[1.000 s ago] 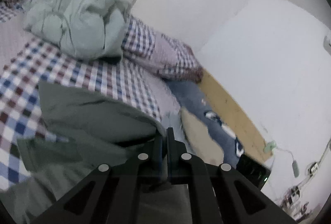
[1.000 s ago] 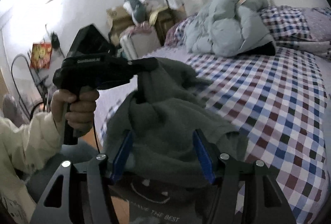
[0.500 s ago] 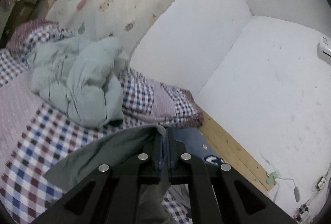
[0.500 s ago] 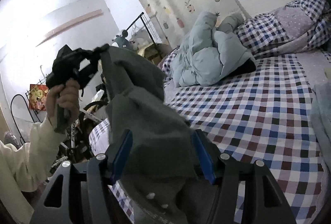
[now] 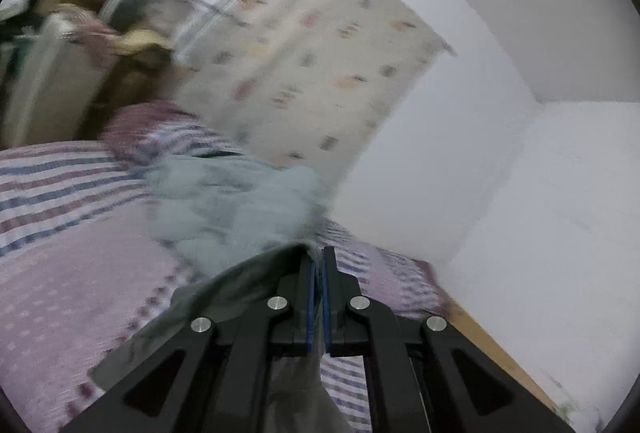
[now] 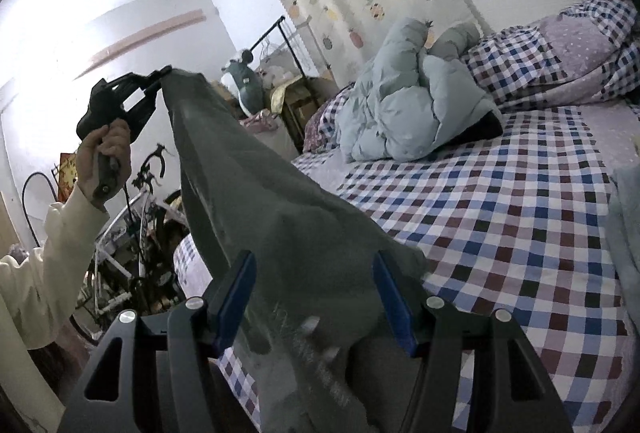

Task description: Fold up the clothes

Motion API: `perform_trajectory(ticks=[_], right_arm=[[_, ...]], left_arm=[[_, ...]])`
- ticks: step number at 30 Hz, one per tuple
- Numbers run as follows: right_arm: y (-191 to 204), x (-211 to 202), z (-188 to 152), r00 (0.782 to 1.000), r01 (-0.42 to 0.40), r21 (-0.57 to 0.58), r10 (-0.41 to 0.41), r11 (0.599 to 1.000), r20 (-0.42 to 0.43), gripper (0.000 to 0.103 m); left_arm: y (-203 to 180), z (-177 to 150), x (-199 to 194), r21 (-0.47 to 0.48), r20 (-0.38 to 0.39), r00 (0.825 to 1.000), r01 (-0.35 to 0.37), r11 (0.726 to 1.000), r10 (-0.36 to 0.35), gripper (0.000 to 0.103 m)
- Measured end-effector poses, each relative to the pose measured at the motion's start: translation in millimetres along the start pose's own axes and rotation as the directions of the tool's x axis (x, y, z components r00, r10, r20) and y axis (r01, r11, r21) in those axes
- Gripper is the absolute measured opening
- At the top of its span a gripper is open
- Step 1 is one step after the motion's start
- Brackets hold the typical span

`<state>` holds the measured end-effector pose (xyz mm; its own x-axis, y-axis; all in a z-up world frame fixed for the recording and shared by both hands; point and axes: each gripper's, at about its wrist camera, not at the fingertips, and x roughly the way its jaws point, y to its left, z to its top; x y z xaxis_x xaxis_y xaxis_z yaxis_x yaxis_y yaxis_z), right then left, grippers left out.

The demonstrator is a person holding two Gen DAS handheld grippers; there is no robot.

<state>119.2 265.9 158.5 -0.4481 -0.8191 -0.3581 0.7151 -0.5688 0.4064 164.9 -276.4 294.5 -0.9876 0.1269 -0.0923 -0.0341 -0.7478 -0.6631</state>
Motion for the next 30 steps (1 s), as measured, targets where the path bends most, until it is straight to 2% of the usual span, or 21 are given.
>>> perform_trajectory(ticks=[4, 11, 17, 20, 23, 24, 25, 26, 27, 28, 30], right_arm=[[0, 13, -1, 0.999, 0.034, -0.012, -0.034, 0.999, -0.036, 0.065], [-11, 32, -1, 0.992, 0.095, 0.018, -0.093, 0.995, -0.079, 0.065], [-15, 56, -3, 0.983, 0.132, 0.024, -0.127, 0.991, -0.131, 0.065], [-16, 73, -5, 0.974, 0.154, 0.028, -0.147, 0.988, -0.171, 0.065], [-16, 90, -10, 0.963, 0.180, 0.026, -0.170, 0.983, -0.209, 0.065], [-16, 96, -12, 0.959, 0.186, 0.023, -0.176, 0.982, -0.223, 0.065], [-16, 102, -14, 0.955, 0.193, 0.019, -0.183, 0.981, -0.235, 0.065], [-15, 108, -15, 0.949, 0.203, 0.011, -0.194, 0.979, -0.247, 0.065], [-15, 114, -17, 0.943, 0.217, 0.001, -0.209, 0.976, -0.260, 0.065], [-14, 120, -19, 0.937, 0.230, -0.008, -0.223, 0.973, -0.270, 0.065], [-16, 130, -21, 0.926, 0.251, -0.015, -0.245, 0.968, -0.289, 0.065]], left_arm=[[63, -19, -24, -0.070, -0.020, 0.993, -0.116, 0.991, 0.115, 0.001], [149, -66, -57, -0.160, -0.107, 0.957, -0.285, 0.945, 0.270, 0.001], [175, -108, -72, -0.152, -0.199, 0.919, -0.372, 0.916, 0.340, 0.001], [183, -123, -70, -0.141, -0.259, 0.899, -0.396, 0.907, 0.353, 0.002], [189, -135, -69, -0.109, -0.315, 0.866, -0.439, 0.892, 0.388, 0.006], [190, -139, -70, -0.097, -0.333, 0.854, -0.453, 0.886, 0.400, 0.014], [195, -143, -70, -0.098, -0.354, 0.844, -0.462, 0.882, 0.403, 0.028], [199, -148, -71, -0.102, -0.373, 0.836, -0.468, 0.878, 0.403, 0.035], [203, -151, -72, -0.122, -0.390, 0.834, -0.467, 0.876, 0.391, 0.049], [207, -153, -73, -0.142, -0.405, 0.832, -0.466, 0.873, 0.379, 0.056], [214, -154, -78, -0.184, -0.415, 0.836, -0.462, 0.868, 0.358, 0.062]])
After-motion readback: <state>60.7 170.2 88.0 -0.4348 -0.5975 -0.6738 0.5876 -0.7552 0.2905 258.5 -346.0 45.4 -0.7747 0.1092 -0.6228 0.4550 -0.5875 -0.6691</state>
